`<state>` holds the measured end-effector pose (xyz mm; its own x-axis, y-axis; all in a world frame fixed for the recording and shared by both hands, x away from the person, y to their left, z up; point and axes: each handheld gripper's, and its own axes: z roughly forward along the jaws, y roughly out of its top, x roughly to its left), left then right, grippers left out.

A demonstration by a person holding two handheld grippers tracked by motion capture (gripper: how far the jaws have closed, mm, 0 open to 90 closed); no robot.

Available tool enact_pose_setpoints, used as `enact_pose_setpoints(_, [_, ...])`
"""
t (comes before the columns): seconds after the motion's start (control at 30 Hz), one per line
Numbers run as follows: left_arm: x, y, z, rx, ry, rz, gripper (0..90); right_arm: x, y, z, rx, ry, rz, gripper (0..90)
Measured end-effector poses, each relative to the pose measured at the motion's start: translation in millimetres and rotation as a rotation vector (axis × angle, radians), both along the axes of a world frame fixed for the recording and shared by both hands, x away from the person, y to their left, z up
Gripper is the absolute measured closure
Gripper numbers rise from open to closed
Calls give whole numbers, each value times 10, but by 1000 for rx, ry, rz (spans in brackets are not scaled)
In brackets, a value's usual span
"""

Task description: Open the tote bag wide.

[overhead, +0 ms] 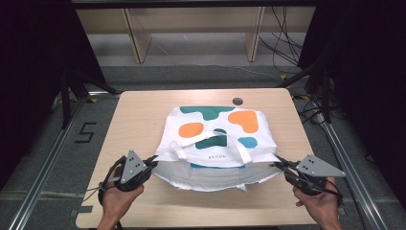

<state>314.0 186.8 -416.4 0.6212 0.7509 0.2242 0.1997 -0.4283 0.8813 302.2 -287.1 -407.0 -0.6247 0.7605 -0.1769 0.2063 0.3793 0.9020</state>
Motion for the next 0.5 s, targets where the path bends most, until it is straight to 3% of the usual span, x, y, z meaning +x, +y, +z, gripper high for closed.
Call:
enact_pose_setpoints(0.13, [12,-15,216,-25,-57,9,866,34,-6,207,28,-42,1,884])
enact_pose_setpoints(0.23, [9,3,407,-30,-105,9,867,68,-22,399,31,-100,8,885])
enact_pose_setpoints(0.3, [-1,10,532,-42,-137,10,867,81,-32,583,48,-126,10,885])
enact_pose_setpoints(0.4, [-32,13,706,-48,-181,7,869,94,-27,794,45,-142,17,886])
enact_pose_setpoints(0.43, [-49,16,784,-39,-217,8,870,100,-24,853,43,-152,17,887])
enact_pose_setpoints(0.5, [-88,16,897,-41,-249,5,871,103,-19,1021,36,-188,20,887])
